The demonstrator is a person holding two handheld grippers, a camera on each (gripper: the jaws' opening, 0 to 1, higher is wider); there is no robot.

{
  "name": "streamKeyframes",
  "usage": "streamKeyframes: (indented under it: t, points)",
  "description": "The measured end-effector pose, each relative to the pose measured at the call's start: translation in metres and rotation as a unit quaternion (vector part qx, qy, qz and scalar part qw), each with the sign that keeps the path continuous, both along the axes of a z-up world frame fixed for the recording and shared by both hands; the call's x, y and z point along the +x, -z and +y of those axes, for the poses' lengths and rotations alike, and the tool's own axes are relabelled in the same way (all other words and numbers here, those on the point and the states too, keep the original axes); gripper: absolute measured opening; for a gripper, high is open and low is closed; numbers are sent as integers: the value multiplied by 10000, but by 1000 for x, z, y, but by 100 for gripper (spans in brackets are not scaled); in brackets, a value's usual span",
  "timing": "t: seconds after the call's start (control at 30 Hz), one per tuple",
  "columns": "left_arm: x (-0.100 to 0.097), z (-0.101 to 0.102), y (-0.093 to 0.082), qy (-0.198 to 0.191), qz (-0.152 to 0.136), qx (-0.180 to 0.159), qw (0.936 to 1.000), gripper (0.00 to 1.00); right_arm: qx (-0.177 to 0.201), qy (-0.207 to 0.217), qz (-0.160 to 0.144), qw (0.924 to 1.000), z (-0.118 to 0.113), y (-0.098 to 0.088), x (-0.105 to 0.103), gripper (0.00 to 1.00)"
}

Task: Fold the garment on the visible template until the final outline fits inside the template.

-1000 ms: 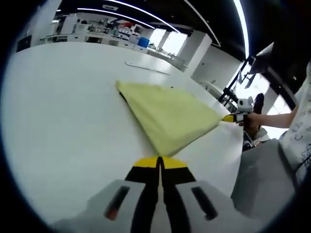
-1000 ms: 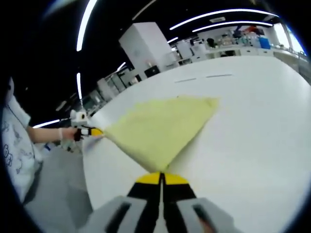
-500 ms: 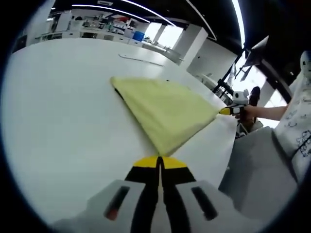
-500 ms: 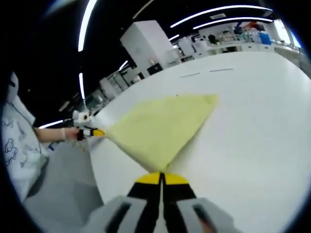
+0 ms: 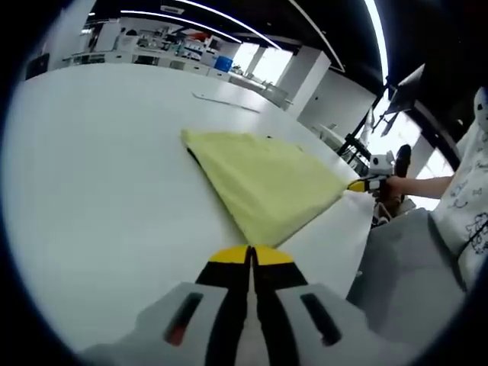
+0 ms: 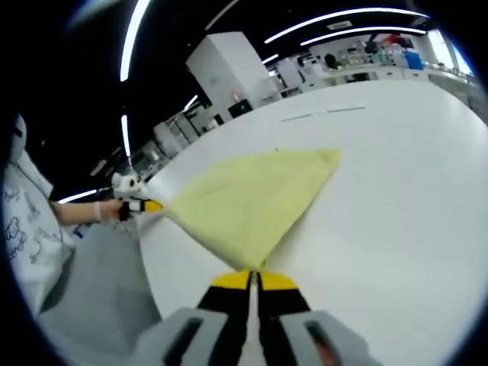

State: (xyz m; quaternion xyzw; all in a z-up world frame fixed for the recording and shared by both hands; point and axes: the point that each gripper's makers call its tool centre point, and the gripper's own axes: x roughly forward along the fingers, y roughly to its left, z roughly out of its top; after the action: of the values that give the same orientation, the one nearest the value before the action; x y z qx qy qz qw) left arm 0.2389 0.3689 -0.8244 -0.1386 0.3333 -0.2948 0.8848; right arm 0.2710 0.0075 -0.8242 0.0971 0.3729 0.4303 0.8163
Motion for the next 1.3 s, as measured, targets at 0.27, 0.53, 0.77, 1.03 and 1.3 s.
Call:
streamKeyframes:
  t: [0.27, 0.53, 0.77, 1.03, 1.3]
  points:
    - [5, -6, -16, -7, -365, 40, 9993, 30, -190, -3, -555, 9983, 2, -19, 3, 58]
    - [8, -11, -24, 84, -577, 251, 9980, 84, -623, -134, -811, 9947, 0, -17, 3, 100]
    - [7, -4, -23, 158, -538, 460, 9974, 99, -596, -45, -891, 9942, -3, -19, 5, 100]
    - [10, -3, -27, 58, -591, 436, 9973, 99, -539, 52, -963, 9939, -5, -26, 6, 100]
    - [11, 0, -28, -246, -540, 431, 9973, 96, -445, 14, -888, 9951, 6, -27, 9, 100]
